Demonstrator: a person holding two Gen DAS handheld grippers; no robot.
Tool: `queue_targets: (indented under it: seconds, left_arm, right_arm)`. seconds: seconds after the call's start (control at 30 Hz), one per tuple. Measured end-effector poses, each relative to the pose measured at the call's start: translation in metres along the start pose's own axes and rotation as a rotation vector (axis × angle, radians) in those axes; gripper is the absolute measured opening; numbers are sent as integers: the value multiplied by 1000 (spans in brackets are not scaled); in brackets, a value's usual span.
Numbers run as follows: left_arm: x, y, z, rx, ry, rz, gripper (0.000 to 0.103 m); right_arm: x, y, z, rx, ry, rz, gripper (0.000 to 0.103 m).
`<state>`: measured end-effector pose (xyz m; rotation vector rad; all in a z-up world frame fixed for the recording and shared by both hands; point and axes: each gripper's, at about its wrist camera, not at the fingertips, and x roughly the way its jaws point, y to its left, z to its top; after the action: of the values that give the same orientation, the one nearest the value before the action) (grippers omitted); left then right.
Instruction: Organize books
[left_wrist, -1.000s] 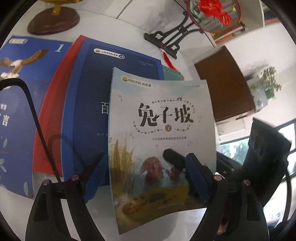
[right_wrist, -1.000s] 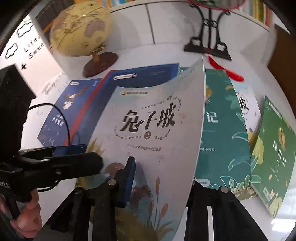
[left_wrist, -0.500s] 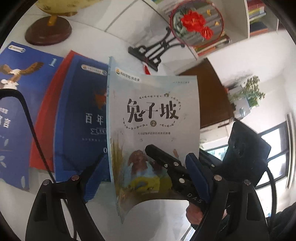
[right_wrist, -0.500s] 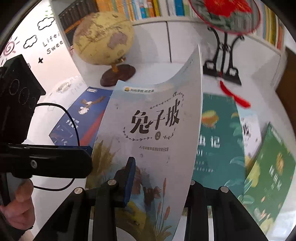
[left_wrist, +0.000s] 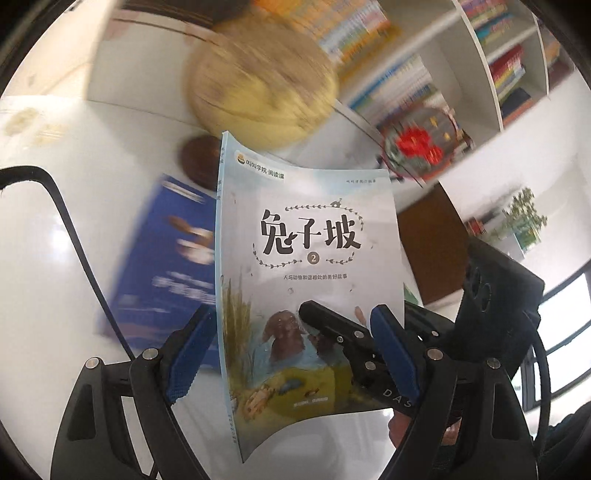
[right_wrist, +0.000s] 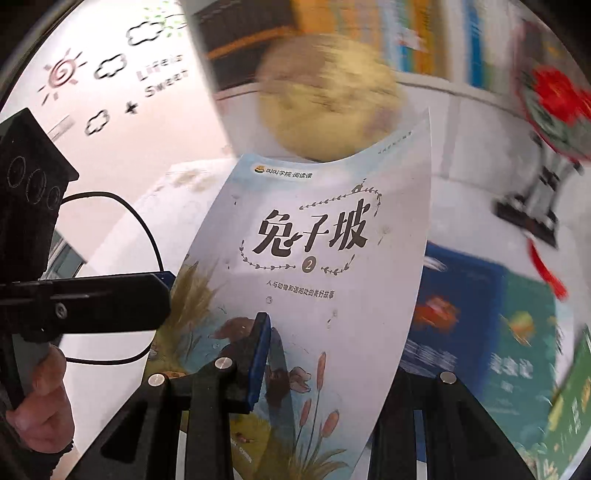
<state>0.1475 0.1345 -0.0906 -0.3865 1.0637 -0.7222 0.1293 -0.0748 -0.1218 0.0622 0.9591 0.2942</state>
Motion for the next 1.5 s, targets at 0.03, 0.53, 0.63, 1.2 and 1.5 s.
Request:
queue_targets:
  seconds: [0.03,0.53,0.63,1.2,1.5]
  left_arm:
    - [-13,12,3,-1,-13,13,83]
    - [-68,167,35,-49,-43,214,82]
    - [-59,188,38,-59,-27,240,82]
    - [-35,225,24,-87,52,349,83]
    - [-59,214,17,-64,12,479,83]
  right_arm:
    - [5,19,7,-19,-3,2,34]
    - [135,197,64,-67,62,78,34]
    - [164,204,64,-56,92,76,34]
    - [228,196,59,7,220,104,53]
    - [200,177,60,37,219,15,59]
